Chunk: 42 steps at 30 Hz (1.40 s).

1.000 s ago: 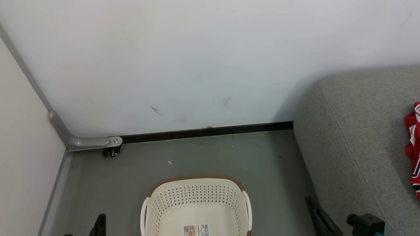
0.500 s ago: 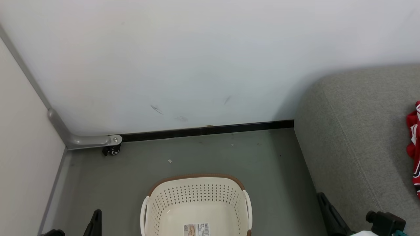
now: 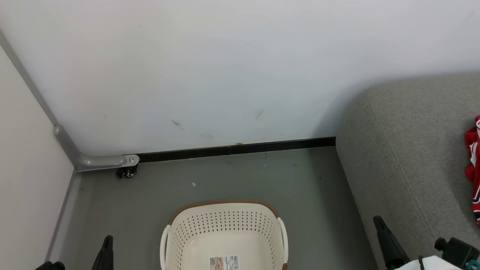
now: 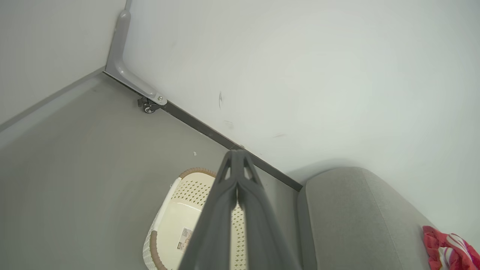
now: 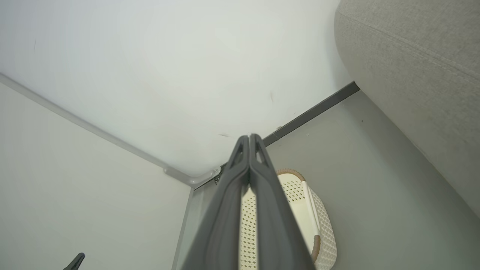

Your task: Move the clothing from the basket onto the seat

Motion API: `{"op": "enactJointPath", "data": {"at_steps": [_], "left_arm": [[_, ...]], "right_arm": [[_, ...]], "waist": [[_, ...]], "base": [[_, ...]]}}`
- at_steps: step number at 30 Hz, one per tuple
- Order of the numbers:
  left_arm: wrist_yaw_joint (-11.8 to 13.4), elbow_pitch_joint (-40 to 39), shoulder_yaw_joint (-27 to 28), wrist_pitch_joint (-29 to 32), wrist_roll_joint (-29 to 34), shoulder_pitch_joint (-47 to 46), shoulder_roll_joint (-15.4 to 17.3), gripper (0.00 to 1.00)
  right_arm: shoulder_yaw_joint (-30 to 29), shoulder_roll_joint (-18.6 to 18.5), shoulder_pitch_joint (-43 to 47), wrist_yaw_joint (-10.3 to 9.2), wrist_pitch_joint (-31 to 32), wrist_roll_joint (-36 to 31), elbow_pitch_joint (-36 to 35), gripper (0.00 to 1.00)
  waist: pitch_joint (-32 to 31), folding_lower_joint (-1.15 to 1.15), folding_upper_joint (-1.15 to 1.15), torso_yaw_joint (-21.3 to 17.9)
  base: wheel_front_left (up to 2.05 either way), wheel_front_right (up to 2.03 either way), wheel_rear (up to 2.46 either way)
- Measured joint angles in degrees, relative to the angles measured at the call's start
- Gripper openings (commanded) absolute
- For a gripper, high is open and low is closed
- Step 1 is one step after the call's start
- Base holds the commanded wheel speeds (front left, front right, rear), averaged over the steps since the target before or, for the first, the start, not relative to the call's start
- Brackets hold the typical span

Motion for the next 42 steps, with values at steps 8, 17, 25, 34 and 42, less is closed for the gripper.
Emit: {"op": "enactJointPath", "data": {"at_steps": [8, 17, 25, 34, 42], "left_arm": [[0.0, -0.2, 0.2, 1.5, -6.3, -0.2, 0.1, 0.0], [0.0, -0.4, 0.2, 3.1, -13.8, -1.4, 0.3, 0.0], [-0.4, -0.5, 0.3, 4.6, -20.2, -1.9, 0.4, 0.0], [-0.5, -0.8, 0.4, 6.1, -27.1, -2.7, 0.8, 0.0], [-0.5, -1.2, 0.5, 7.6, -33.3, -3.8, 0.9, 0.0]], "right_arm": [[-0.3, -0.5, -1.1, -0.02, 1.5, 7.7, 0.9, 0.0], [-0.7, -1.2, -3.3, -0.04, 3.1, 17.3, 2.1, 0.0], [-1.0, -1.9, -3.6, -0.05, 4.3, 24.9, 3.3, 0.0], [-1.7, -2.3, -5.6, -0.05, 5.5, 33.4, 3.9, 0.0], [-2.1, -2.7, -6.9, -0.07, 6.8, 40.9, 4.8, 0.0]], "waist": [[0.0, -0.05, 0.0, -0.1], [0.5, -0.54, 0.0, -0.2], [1.0, -0.83, 0.0, -0.3], [1.4, -0.91, 0.0, -0.4], [1.6, -0.93, 0.0, -0.5]], "base": [[0.0, 0.0, 0.0], [0.0, 0.0, 0.0], [0.0, 0.0, 0.0], [0.0, 0.0, 0.0], [0.0, 0.0, 0.0]]}}
